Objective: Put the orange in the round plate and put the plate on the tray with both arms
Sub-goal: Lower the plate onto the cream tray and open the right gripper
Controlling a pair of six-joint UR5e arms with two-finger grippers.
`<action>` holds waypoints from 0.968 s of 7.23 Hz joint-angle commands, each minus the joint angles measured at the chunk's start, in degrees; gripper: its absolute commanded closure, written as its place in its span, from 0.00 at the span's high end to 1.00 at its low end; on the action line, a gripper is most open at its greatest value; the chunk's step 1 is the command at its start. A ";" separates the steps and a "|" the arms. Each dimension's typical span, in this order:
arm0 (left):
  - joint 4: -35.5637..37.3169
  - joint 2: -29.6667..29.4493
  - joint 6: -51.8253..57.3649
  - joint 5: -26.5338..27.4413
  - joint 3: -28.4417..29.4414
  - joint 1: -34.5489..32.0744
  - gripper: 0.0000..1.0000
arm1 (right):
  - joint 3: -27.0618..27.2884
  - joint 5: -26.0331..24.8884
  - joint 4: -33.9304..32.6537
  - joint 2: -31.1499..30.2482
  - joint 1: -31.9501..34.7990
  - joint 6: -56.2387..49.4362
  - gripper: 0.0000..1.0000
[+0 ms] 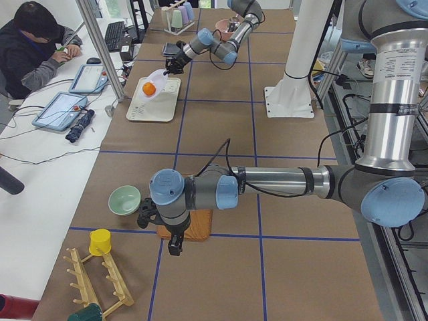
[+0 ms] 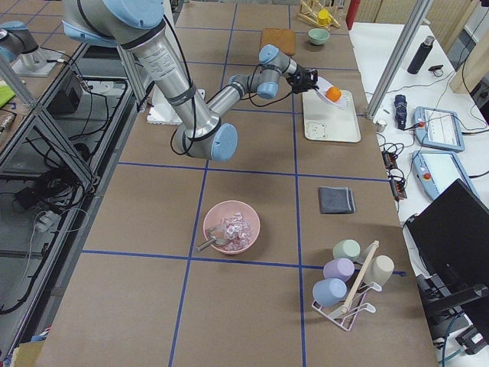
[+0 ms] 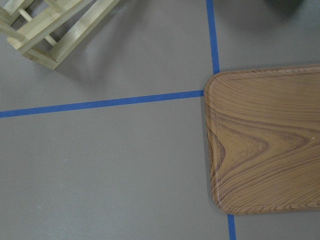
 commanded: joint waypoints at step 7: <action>-0.09 0.02 0.04 0.00 -0.01 0.09 0.99 | -6.04 -8.43 -0.26 2.18 -3.42 4.30 0.99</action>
